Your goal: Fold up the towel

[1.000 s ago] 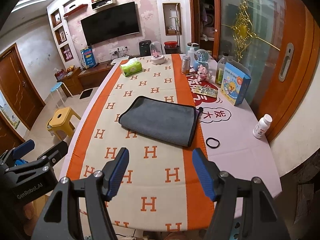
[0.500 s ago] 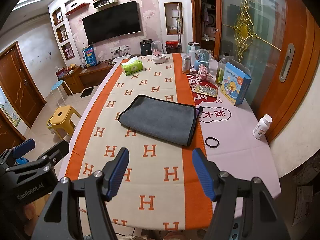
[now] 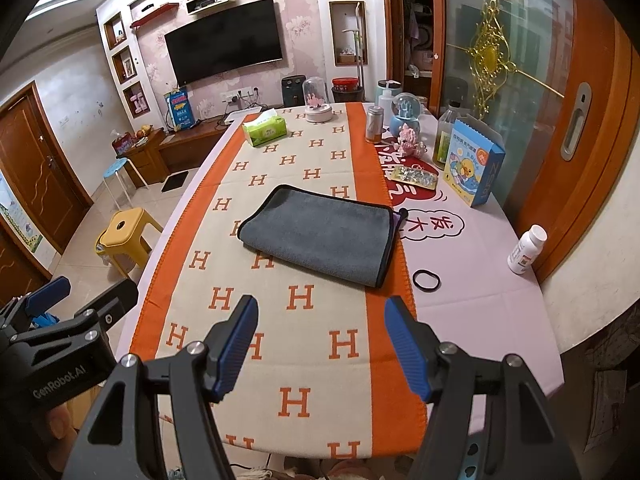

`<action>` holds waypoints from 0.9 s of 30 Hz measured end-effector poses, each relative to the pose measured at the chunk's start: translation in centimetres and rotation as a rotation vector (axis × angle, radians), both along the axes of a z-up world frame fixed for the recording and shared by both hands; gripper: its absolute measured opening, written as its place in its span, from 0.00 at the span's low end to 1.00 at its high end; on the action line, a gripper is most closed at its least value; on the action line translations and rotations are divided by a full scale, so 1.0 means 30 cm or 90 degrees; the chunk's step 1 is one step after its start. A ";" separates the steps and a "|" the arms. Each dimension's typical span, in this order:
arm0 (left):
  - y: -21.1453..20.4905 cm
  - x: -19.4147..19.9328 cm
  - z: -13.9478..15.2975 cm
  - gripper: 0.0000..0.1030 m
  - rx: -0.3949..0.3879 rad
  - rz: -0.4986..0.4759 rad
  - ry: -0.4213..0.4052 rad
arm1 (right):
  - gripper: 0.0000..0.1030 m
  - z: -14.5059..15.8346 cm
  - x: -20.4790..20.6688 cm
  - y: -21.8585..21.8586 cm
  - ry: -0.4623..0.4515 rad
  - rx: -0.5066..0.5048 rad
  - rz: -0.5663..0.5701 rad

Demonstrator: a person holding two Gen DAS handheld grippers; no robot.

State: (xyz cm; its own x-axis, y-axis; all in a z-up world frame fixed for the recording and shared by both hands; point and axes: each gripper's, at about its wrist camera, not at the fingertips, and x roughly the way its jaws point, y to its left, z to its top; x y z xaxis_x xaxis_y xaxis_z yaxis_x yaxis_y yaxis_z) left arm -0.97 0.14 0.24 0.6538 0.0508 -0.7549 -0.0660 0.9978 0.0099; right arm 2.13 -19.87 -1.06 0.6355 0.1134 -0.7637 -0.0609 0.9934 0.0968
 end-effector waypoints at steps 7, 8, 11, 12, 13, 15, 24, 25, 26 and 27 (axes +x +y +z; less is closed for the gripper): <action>-0.028 -0.021 -0.022 0.99 0.000 -0.001 0.001 | 0.64 -0.001 0.000 0.000 0.001 0.001 0.000; -0.033 -0.025 -0.026 0.99 0.001 -0.002 0.002 | 0.64 0.000 0.000 0.000 0.001 0.001 0.000; -0.037 -0.027 -0.030 0.99 0.000 -0.001 0.002 | 0.64 -0.003 0.000 0.001 0.002 0.001 0.001; -0.035 -0.027 -0.030 0.99 0.000 -0.001 0.002 | 0.64 -0.003 -0.001 0.002 0.002 0.001 0.001; -0.035 -0.027 -0.030 0.99 -0.001 -0.001 0.002 | 0.64 -0.003 0.000 0.001 0.002 0.001 0.000; -0.036 -0.027 -0.030 0.99 0.000 -0.001 0.002 | 0.64 -0.004 -0.001 0.001 0.001 0.001 0.001; -0.053 -0.033 -0.049 0.99 -0.001 -0.004 0.005 | 0.64 -0.003 0.001 0.001 0.002 0.001 0.001; -0.052 -0.031 -0.047 0.99 -0.001 -0.004 0.005 | 0.64 -0.003 0.000 0.001 0.002 0.001 0.001; -0.050 -0.028 -0.046 0.99 -0.001 -0.004 0.005 | 0.64 -0.003 0.001 0.001 0.002 0.001 0.001; -0.053 -0.030 -0.048 0.99 -0.001 -0.004 0.005 | 0.64 -0.003 0.001 0.000 0.002 0.001 0.001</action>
State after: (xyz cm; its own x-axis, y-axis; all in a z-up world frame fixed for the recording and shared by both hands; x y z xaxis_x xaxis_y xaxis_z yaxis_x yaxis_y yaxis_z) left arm -1.87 -1.44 -1.20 0.6477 0.0454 -0.7605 -0.0604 0.9981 0.0082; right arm 2.16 -19.86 -1.14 0.6324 0.1161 -0.7659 -0.0625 0.9931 0.0989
